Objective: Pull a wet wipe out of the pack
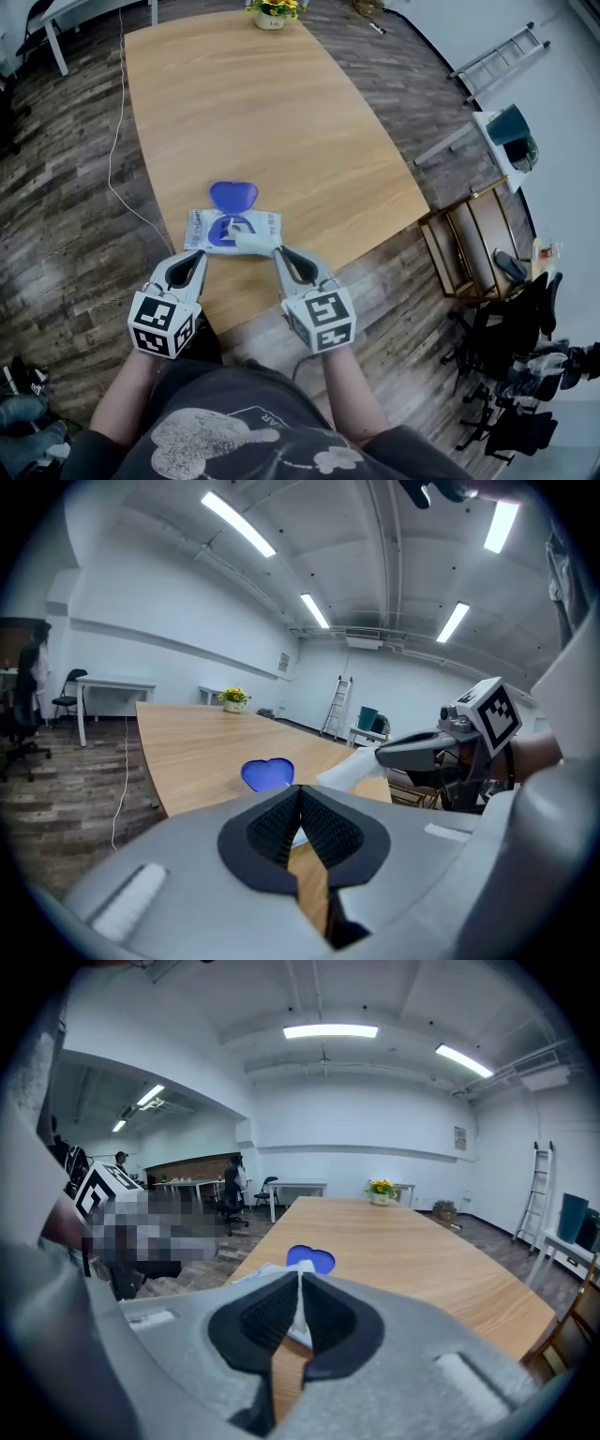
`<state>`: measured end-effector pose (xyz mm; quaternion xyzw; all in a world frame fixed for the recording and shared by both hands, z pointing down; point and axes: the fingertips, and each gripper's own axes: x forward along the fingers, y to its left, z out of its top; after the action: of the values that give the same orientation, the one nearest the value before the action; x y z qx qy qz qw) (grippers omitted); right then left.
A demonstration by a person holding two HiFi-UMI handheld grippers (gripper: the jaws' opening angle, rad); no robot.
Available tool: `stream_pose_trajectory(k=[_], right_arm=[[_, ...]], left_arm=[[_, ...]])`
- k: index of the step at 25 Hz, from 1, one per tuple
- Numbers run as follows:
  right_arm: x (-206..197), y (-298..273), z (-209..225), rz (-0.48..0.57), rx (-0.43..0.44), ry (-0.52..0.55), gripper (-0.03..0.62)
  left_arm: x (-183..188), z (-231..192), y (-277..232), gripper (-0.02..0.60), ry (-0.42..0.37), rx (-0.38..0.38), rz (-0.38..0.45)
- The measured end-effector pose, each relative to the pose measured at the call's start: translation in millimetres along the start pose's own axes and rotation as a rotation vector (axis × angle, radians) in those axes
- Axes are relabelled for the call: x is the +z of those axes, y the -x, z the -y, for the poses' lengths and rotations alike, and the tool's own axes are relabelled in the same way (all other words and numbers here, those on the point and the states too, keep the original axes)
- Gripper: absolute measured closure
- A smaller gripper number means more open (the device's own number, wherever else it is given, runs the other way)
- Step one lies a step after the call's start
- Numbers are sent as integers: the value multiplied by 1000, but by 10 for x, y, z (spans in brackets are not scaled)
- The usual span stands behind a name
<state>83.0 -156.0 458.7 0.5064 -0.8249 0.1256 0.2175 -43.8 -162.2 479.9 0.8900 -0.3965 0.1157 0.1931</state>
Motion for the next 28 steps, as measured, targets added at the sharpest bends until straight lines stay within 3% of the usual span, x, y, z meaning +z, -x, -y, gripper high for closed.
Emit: stream_pose_trajectory(k=[16, 28], right_arm=[[-625, 1441, -260, 87, 113, 49, 591], [-1008, 1770, -711, 78, 188, 16, 591]], left_arm=[[-347, 1320, 907, 561, 24, 145, 127], [-593, 1605, 1616, 561, 68, 223, 154]])
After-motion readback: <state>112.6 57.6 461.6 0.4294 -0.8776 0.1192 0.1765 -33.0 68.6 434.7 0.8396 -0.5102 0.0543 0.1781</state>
